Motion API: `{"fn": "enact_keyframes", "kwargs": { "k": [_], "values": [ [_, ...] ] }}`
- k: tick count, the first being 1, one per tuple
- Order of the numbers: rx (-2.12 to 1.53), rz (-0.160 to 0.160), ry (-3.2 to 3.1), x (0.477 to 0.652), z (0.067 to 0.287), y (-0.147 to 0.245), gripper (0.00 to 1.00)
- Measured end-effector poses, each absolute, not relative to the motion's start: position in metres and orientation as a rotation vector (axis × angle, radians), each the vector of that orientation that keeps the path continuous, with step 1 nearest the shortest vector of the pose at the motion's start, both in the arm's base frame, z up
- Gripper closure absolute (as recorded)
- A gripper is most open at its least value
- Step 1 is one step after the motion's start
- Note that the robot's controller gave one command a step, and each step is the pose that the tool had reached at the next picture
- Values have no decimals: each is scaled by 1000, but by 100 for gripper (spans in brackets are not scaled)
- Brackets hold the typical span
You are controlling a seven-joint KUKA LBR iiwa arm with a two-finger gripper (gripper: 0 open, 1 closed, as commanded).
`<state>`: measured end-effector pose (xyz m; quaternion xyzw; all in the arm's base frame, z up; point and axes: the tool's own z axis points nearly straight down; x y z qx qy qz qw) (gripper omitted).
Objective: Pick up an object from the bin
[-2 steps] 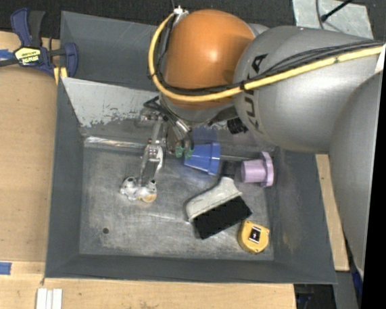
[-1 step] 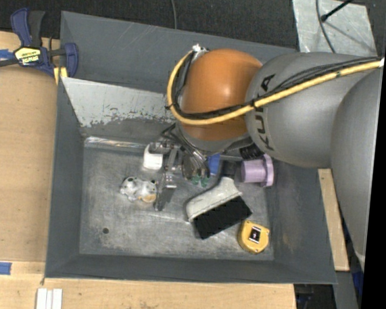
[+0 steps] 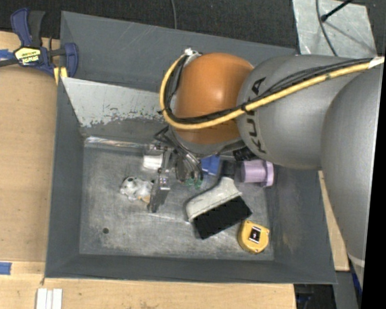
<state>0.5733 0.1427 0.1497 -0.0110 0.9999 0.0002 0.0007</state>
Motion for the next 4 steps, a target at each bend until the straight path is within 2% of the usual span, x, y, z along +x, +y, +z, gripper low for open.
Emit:
{"fn": "enact_keyframes", "kwargs": {
  "k": [1, 2, 4],
  "values": [
    [105, 4, 3131, 570, 92, 133, 0],
    [358, 12, 3101, 571, 76, 128, 100],
    [358, 11, 3102, 571, 76, 128, 100]
  ]
}}
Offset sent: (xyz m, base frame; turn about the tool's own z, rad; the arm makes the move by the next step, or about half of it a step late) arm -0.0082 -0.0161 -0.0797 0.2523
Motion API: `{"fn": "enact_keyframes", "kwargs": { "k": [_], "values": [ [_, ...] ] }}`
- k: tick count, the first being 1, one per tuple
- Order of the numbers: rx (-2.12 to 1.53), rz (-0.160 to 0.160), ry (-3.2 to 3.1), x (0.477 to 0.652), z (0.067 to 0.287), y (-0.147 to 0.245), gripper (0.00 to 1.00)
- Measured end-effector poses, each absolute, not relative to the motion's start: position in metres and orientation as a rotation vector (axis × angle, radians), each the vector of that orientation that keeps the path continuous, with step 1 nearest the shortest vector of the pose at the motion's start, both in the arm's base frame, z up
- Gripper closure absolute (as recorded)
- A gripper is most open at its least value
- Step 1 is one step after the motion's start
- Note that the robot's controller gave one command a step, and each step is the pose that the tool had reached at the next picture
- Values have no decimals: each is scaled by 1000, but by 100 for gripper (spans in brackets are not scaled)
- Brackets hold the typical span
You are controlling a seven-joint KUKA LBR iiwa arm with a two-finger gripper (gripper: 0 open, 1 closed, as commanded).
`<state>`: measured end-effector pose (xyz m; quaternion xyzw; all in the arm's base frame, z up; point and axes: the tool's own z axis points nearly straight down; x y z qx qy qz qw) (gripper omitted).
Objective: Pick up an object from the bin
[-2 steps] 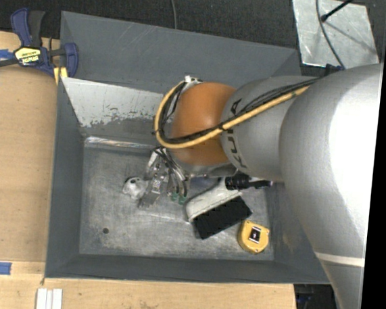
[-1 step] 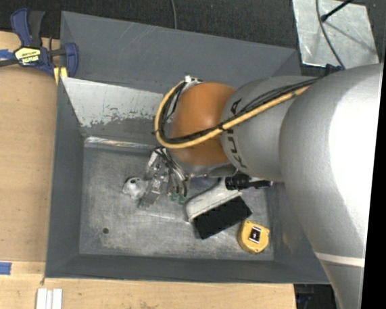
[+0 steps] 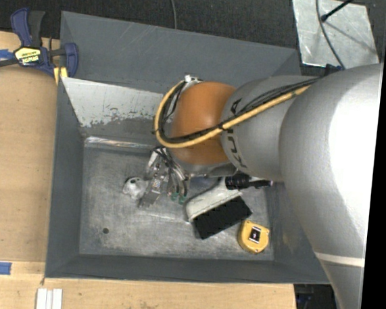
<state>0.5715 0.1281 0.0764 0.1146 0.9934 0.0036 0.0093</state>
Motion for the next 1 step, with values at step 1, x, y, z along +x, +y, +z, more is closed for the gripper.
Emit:
{"fn": "enact_keyframes", "kwargs": {
  "k": [1],
  "values": [
    [359, 4, 3115, 569, 81, 127, 100]
  ]
}}
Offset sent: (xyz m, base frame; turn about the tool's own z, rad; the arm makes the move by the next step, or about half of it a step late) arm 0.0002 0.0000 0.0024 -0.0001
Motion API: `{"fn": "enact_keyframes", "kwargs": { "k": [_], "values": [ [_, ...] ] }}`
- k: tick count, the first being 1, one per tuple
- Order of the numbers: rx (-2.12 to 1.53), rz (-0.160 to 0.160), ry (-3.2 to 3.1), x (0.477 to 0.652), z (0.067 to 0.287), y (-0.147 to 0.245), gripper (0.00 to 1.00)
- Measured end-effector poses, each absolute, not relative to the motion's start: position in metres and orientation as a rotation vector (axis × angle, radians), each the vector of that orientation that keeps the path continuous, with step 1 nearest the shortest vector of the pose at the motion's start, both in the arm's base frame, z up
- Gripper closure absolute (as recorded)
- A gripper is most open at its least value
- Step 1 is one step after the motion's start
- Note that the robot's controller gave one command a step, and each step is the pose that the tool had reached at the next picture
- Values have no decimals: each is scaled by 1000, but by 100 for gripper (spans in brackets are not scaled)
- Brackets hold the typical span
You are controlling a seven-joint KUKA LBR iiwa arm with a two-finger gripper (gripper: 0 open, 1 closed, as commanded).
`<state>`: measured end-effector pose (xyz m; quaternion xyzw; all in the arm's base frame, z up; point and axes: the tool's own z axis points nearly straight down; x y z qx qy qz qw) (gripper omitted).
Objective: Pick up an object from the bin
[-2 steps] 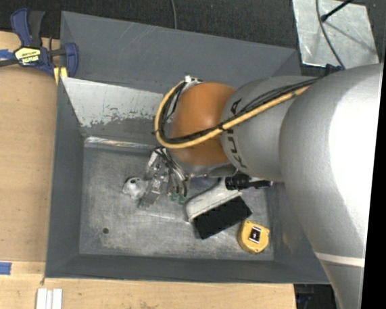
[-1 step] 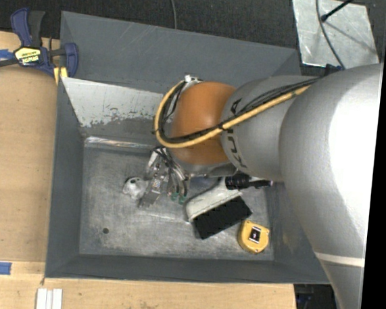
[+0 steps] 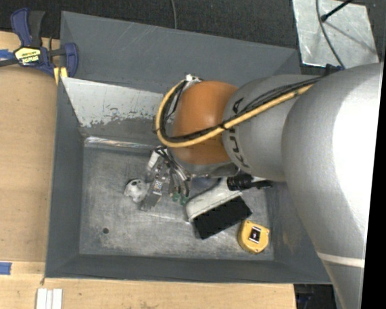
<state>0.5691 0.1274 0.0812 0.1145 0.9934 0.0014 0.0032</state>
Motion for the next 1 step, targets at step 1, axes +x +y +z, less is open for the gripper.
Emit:
{"fn": "enact_keyframes", "kwargs": {
  "k": [1],
  "values": [
    [361, -2, 3126, 566, 101, 126, 100]
  ]
}}
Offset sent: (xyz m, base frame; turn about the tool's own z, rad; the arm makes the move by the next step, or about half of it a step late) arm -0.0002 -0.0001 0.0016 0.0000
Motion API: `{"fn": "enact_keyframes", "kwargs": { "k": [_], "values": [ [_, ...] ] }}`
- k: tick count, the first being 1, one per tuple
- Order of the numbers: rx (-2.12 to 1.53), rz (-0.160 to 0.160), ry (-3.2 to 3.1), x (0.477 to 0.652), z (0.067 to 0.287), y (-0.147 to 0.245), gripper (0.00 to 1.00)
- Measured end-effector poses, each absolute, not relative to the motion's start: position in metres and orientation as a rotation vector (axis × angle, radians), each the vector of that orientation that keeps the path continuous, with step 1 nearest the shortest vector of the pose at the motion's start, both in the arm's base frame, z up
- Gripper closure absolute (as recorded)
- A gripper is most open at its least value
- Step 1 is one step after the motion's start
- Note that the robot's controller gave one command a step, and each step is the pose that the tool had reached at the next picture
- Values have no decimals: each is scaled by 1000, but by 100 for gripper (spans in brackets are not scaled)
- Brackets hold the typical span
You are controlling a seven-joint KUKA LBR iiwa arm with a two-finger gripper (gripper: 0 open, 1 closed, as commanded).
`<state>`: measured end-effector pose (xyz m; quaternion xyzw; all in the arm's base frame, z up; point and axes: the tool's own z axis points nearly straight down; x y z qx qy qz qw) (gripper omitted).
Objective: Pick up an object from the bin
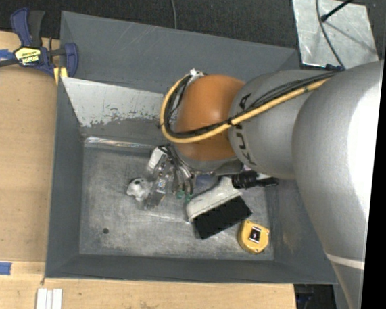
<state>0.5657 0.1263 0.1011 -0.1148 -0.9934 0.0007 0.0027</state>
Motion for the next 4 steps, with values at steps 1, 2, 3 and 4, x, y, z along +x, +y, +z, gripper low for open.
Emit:
{"fn": "enact_keyframes", "kwargs": {
  "k": [1, 2, 3, 4],
  "values": [
    [-361, -1, -3121, 567, 121, 127, 100],
    [-362, -3, -3127, 569, 133, 127, 100],
    [-361, -3, -3127, 569, 140, 127, 100],
    [-361, -1, -3122, 568, 147, 126, 100]
  ]
}}
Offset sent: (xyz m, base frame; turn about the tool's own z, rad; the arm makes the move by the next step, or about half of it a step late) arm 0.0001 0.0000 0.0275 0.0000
